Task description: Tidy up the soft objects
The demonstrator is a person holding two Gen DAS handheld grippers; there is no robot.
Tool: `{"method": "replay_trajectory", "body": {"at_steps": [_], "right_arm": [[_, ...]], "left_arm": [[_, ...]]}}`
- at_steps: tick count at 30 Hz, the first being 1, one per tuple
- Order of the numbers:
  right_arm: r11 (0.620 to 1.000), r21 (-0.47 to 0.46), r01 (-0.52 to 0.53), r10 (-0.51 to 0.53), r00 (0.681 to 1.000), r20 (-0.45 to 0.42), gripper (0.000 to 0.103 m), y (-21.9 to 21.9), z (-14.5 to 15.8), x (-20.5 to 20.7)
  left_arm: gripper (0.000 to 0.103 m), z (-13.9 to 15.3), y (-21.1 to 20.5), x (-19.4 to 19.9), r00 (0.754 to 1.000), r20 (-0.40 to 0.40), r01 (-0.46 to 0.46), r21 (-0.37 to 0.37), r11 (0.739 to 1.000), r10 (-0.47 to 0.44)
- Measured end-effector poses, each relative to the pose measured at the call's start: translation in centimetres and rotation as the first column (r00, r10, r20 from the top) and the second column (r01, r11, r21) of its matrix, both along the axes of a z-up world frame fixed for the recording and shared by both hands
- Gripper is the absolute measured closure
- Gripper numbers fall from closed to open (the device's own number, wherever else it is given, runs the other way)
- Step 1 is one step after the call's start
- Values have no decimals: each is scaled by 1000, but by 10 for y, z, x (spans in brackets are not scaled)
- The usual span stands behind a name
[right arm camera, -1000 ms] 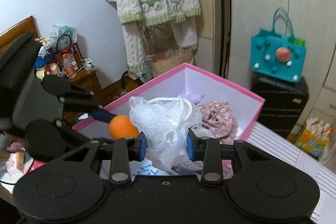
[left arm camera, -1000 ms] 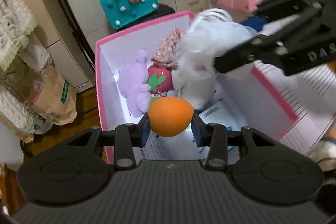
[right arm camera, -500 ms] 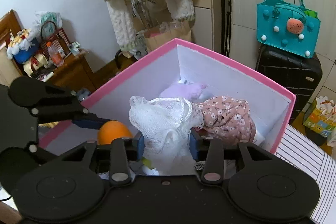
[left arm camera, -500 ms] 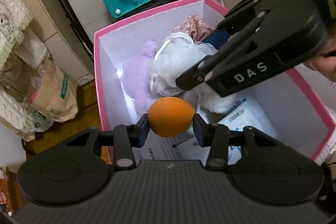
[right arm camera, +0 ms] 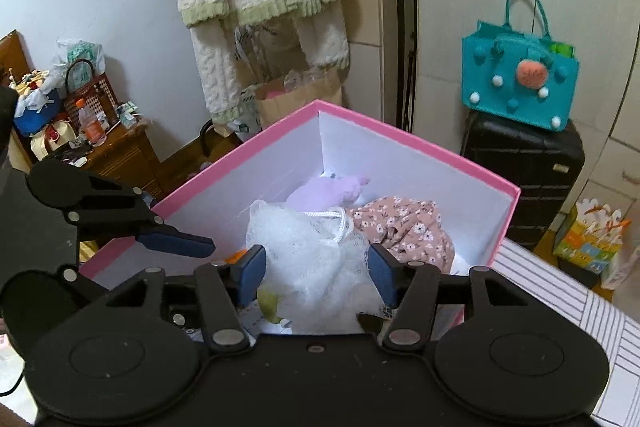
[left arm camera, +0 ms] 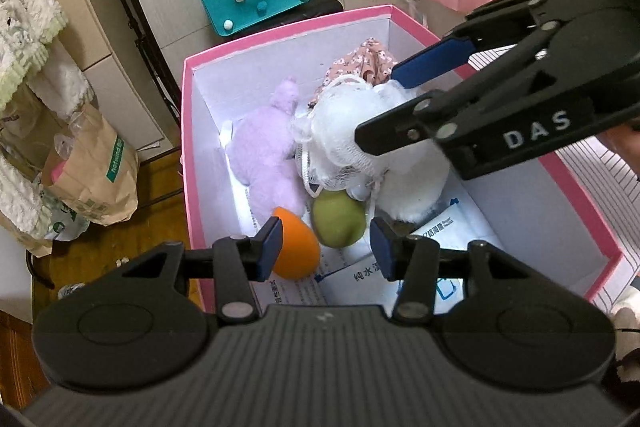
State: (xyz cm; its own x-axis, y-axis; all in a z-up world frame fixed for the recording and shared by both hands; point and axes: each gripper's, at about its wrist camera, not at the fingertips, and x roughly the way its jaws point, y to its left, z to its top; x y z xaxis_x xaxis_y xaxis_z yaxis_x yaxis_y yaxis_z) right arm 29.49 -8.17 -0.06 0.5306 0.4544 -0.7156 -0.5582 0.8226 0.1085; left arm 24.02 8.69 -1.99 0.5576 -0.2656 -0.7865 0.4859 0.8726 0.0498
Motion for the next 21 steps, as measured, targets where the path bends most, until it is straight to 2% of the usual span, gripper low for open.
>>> {"method": "replay_trajectory", "body": {"at_steps": [2, 6, 14, 16, 19, 20, 21], "right_arm": [[1000, 13, -2, 2, 1000, 4, 41, -1, 2, -3], [1000, 16, 5, -6, 999, 46, 27, -4, 8, -10], [998, -12, 64, -62, 994, 93, 25, -16, 20, -40], [996, -28, 79, -76, 992, 98, 23, -20, 24, -51], [993, -48, 111, -106, 990, 96, 14, -27, 30, -67], [991, -58, 123, -117, 988, 98, 12, -30, 32, -71], [987, -71, 143, -135, 986, 100, 10, -32, 34, -77]], "left_arm": [[56, 1, 0, -2, 1000, 0, -6, 0, 1000, 6], [50, 5, 1, -6, 1000, -10, -14, -11, 1000, 14], [40, 18, 1, -23, 999, 7, -32, -26, 999, 32], [39, 22, 1, -28, 999, 1, -32, -41, 999, 32], [38, 27, 1, -37, 999, -6, -37, -65, 997, 37], [36, 29, 0, -40, 999, -5, -37, -69, 997, 37], [28, 31, 0, -43, 999, -2, -37, -71, 997, 37]]}}
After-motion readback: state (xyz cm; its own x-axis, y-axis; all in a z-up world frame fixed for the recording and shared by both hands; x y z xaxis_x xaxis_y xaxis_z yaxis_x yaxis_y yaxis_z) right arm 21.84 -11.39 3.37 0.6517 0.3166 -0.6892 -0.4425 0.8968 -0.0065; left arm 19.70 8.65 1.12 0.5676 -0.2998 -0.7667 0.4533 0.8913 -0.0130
